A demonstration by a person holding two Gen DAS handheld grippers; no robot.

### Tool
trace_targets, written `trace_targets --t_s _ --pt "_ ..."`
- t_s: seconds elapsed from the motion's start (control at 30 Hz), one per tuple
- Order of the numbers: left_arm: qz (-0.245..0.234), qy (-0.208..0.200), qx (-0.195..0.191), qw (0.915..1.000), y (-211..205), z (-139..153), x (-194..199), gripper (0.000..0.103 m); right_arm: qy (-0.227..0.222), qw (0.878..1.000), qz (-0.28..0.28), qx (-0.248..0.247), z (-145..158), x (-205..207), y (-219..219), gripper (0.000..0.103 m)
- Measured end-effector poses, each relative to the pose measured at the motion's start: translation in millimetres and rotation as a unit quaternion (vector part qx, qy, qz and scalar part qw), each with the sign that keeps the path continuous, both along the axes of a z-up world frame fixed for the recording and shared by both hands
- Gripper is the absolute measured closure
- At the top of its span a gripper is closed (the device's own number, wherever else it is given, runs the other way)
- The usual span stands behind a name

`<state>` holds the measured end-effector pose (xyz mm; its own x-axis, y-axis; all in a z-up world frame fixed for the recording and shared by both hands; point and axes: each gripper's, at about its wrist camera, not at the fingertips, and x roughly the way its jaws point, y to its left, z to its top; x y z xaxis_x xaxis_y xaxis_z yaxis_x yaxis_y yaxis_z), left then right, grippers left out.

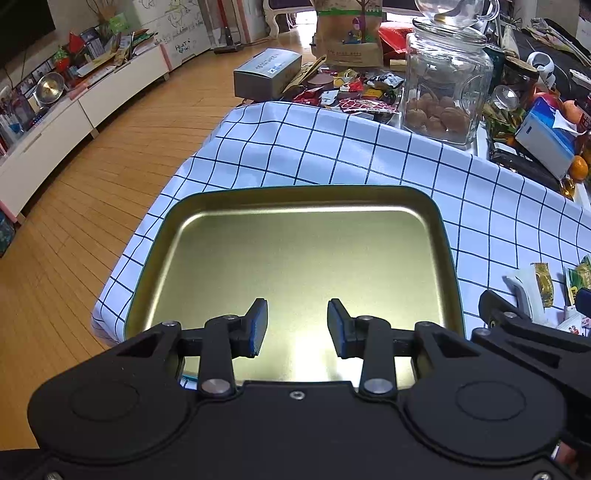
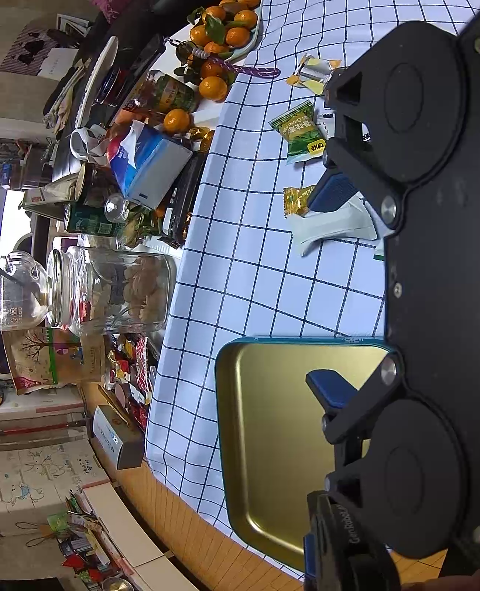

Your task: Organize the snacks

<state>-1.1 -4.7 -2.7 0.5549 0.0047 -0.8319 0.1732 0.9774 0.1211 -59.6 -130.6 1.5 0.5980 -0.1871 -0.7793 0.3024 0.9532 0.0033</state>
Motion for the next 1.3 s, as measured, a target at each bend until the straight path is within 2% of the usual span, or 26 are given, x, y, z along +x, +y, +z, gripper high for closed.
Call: trace_targets --t_s 0.2,0.27,0.53,0.83,1.07,1.2,1.3 --pt "0.000 0.001 -0.001 1.0000 0.4 -1.0 -0.4 0.058 0.007 1.000 0.003 0.001 -1.5 1.7 -0.2 0.005" --pt "-0.002 0.000 0.001 1.0000 0.1 -1.4 -0.8 0.058 0.009 1.000 0.005 0.000 -2.0 2.4 -0.5 0.001" --pt "-0.007 0.000 0.001 1.0000 -0.9 -1.0 -1.3 0.057 0.014 1.000 0.011 -0.017 -4.0 3.3 1.2 0.001" --pt "-0.007 0.000 0.001 1.0000 -0.9 -1.0 -1.6 0.057 0.037 0.998 0.048 -0.026 -11.1 6.5 8.4 0.001" --pt "-0.007 0.002 0.000 1.0000 -0.4 -0.9 -1.4 0.057 0.040 0.998 0.051 -0.012 -14.3 8.6 6.3 0.001" --pt "-0.007 0.001 -0.002 1.0000 -0.2 -0.9 -1.7 0.057 0.069 0.997 0.042 -0.020 -19.6 15.2 6.8 0.001" --pt "-0.006 0.002 -0.004 1.0000 -0.1 -0.4 -1.5 0.057 0.068 0.997 0.029 -0.004 -21.3 14.4 1.0 0.001"
